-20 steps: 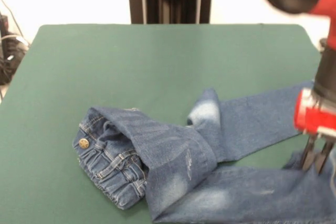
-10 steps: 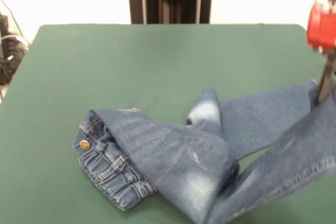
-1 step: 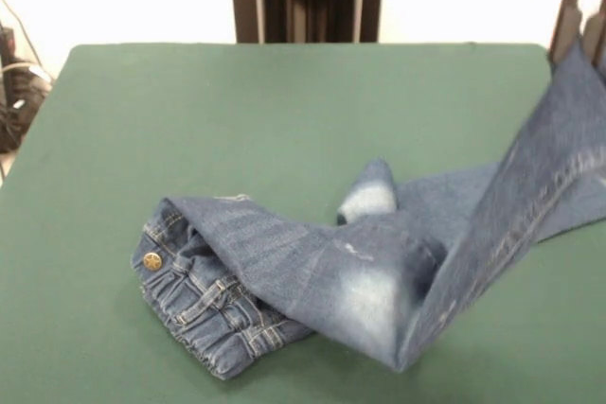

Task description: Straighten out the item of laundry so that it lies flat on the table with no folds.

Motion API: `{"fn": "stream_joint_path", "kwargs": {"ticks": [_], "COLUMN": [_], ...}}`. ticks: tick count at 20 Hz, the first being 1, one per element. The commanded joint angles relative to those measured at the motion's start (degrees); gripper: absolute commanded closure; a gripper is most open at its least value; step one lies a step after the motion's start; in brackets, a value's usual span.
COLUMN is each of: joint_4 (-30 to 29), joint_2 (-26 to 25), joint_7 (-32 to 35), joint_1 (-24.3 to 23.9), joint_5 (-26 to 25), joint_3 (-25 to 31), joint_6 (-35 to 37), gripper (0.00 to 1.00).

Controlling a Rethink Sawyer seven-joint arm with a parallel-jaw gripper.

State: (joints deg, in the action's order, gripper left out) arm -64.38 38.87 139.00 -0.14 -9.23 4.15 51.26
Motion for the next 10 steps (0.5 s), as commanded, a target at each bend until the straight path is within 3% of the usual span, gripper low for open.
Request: {"fn": "stream_joint_path", "kwargs": {"ticks": [1, 10], "joint_4": [-19.06, -26.78], "joint_2": [7.54, 12.58], "joint_7": [-2.16, -2.18], "joint_1": [-0.14, -1.31], "joint_5": [3.38, 3.12], "joint_3": [1.26, 0.2], "joint_6": [6.8, 5.29], "gripper": [1.0, 1.0]}}
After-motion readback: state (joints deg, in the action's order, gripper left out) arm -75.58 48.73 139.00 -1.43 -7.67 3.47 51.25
